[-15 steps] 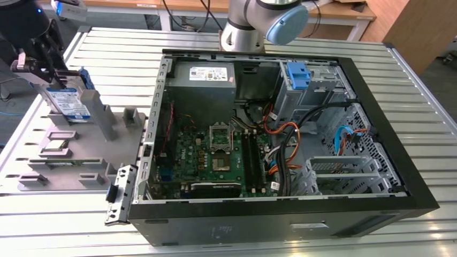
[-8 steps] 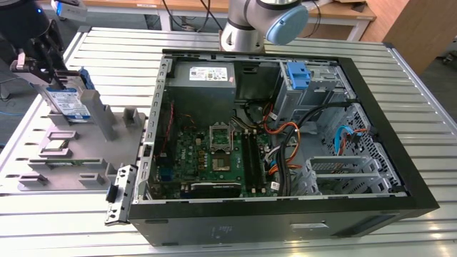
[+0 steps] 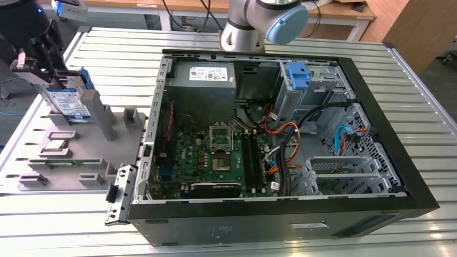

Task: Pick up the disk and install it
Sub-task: 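Pick up the disk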

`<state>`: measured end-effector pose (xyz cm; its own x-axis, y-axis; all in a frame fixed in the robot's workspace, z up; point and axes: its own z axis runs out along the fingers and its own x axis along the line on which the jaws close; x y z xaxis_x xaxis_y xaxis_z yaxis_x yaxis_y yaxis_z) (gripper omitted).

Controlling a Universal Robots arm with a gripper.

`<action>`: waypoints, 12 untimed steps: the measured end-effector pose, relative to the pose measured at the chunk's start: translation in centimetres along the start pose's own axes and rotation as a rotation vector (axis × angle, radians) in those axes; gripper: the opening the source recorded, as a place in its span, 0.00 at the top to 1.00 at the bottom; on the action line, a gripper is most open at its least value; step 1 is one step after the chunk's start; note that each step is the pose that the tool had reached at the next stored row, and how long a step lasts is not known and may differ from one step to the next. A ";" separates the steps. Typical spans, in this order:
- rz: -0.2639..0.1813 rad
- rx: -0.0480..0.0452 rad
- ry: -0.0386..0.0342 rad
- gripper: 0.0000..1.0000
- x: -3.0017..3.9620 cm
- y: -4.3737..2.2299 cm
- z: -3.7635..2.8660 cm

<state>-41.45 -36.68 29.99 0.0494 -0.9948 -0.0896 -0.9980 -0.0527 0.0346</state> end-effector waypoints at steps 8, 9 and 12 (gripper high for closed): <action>0.001 0.0002 0.0004 0.53 -0.13 -0.01 0.04; 0.002 0.0003 0.0005 0.53 -0.13 -0.01 0.04; 0.017 0.0016 0.0001 0.53 -0.13 -0.05 0.04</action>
<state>-41.41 -36.54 29.96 0.0320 -0.9955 -0.0889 -0.9988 -0.0352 0.0345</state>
